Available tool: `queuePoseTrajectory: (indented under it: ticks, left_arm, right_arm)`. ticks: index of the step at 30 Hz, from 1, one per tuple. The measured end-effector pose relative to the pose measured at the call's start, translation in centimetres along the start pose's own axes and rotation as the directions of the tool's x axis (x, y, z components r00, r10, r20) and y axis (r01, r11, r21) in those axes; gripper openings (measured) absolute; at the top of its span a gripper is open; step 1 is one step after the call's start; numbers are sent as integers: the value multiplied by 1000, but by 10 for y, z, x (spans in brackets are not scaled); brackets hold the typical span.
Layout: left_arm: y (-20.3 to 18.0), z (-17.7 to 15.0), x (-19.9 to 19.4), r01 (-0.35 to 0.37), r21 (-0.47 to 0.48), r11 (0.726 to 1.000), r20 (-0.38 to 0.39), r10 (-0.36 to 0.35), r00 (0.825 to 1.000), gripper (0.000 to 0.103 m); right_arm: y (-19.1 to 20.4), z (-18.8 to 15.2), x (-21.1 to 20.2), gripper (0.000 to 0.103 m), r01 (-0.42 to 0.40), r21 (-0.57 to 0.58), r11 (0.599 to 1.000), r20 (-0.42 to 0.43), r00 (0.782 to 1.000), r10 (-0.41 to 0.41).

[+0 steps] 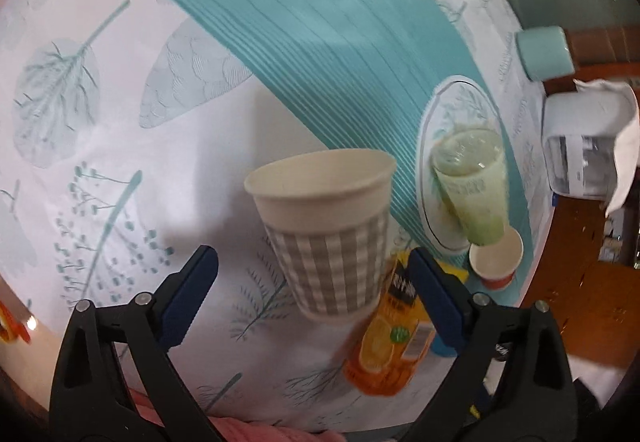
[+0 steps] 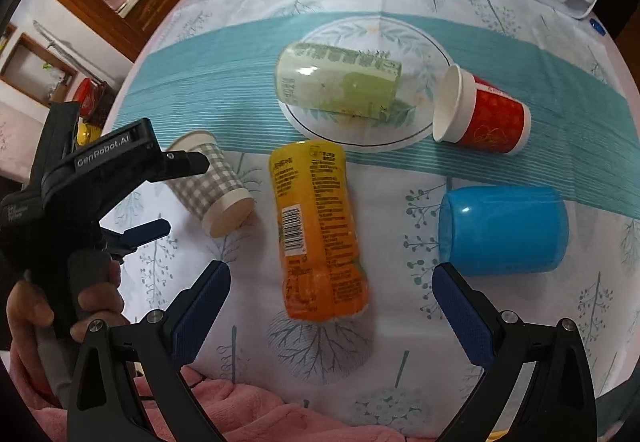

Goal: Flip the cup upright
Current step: 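Reach the left tool to the grey checkered cup and close on it, then lift the grey checkered cup with the left tool and rotate it opening-up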

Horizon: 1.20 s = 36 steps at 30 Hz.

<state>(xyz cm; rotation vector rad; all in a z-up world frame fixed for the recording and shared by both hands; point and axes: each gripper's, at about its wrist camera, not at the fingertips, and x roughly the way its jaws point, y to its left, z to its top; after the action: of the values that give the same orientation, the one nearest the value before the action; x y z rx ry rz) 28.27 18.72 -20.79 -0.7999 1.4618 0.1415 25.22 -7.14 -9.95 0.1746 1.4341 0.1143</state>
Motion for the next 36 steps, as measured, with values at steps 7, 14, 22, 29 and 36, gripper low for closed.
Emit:
queuePoseTrajectory:
  ticks: [7, 14, 22, 29, 36]
  left_arm:
    - [-4, 10, 28, -14, -45, 999, -55, 11, 998, 85]
    - [-20, 16, 30, -18, 4, 1000, -27, 18, 999, 62]
    - [-24, 0, 3, -25, 57, 998, 14, 24, 1000, 62]
    - [-25, -32, -29, -33, 122, 992, 64, 25, 998, 62]
    - [-20, -76, -57, -6, 159, 987, 77, -6, 997, 62]
  right_arm:
    - [-13, -1, 15, 103, -6, 39, 999, -49, 999, 8]
    - [-18, -3, 22, 103, -11, 58, 998, -60, 998, 14]
    - [-22, -14, 7, 103, -16, 81, 997, -24, 1000, 18]
    - [-28, -38, -25, 103, -28, 98, 995, 47, 999, 24]
    - [-43, -80, -56, 103, -52, 131, 990, 106, 994, 38]
